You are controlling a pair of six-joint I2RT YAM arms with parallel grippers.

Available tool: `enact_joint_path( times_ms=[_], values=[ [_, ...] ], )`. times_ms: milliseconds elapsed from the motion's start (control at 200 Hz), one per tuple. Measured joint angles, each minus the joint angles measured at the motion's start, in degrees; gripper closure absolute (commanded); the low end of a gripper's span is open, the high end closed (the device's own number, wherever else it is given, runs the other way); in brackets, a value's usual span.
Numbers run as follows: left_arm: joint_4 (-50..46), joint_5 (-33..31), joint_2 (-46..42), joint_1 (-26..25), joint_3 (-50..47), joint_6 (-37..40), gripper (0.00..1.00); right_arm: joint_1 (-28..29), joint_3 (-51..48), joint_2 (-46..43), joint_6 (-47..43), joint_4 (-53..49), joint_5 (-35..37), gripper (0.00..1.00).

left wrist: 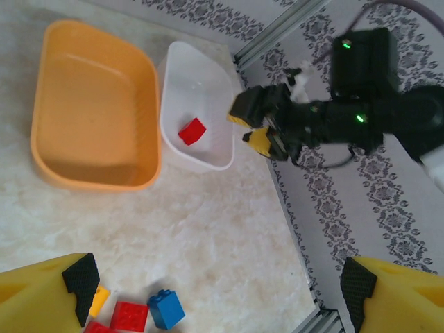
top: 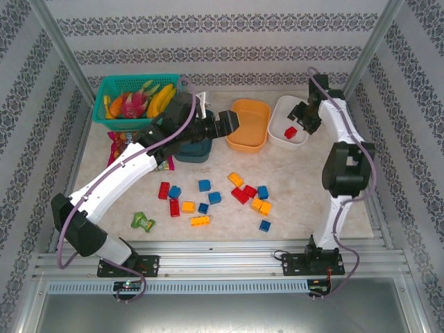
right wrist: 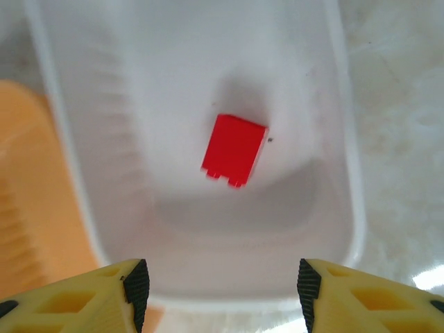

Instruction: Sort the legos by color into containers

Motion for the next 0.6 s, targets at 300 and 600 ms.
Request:
enact_joint_path(
  times_ms=[300,600],
  values=[
    [-9.55,-2.49,-2.43,0.00,0.94,0.46,0.09,11.10,-26.34,-35.06,-0.48,4.33,0.61,0.35],
    [-24.09,-8.33,-21.97,0.09,-19.04,-3.21,0.19,37.35,-45.38,-57.27,-1.79,3.74,1.75,0.30]
  ],
)
